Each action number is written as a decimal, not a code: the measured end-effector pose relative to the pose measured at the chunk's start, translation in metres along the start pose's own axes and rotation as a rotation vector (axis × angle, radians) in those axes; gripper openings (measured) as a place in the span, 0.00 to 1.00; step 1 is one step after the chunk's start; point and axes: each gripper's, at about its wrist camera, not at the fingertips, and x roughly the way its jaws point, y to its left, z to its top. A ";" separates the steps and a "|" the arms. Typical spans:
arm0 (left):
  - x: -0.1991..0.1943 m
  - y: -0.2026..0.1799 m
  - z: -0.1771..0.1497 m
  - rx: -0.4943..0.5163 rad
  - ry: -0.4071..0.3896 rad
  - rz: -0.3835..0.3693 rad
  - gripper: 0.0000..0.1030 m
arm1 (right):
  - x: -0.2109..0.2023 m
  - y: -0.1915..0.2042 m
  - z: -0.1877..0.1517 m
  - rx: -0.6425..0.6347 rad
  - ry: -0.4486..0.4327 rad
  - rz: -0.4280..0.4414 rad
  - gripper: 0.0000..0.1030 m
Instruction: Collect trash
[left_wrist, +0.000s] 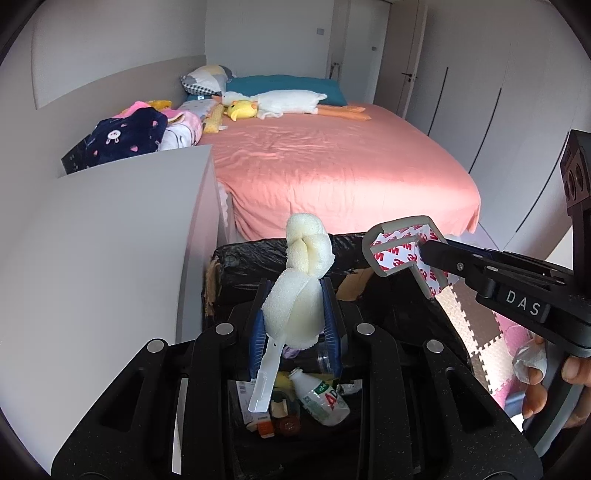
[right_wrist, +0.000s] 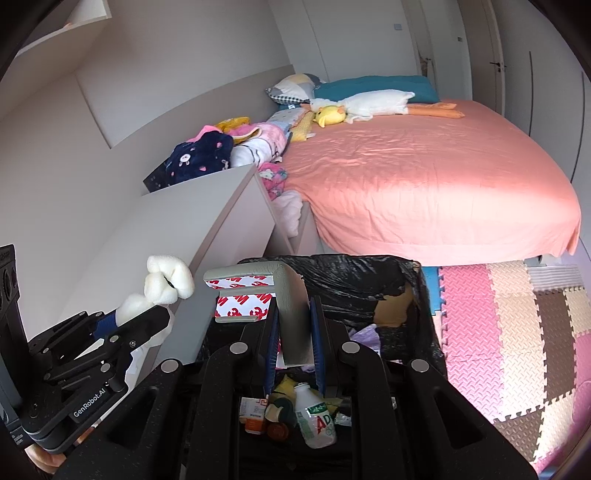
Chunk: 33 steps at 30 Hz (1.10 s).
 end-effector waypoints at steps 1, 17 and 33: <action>0.001 -0.002 0.000 0.003 0.002 -0.005 0.26 | -0.001 -0.002 0.000 0.002 -0.001 -0.004 0.17; 0.015 -0.017 -0.001 0.023 0.043 -0.050 0.26 | 0.000 -0.021 -0.003 0.032 -0.002 -0.050 0.17; 0.006 0.001 0.004 -0.033 0.017 0.011 0.94 | -0.006 -0.019 0.005 0.032 -0.026 -0.094 0.71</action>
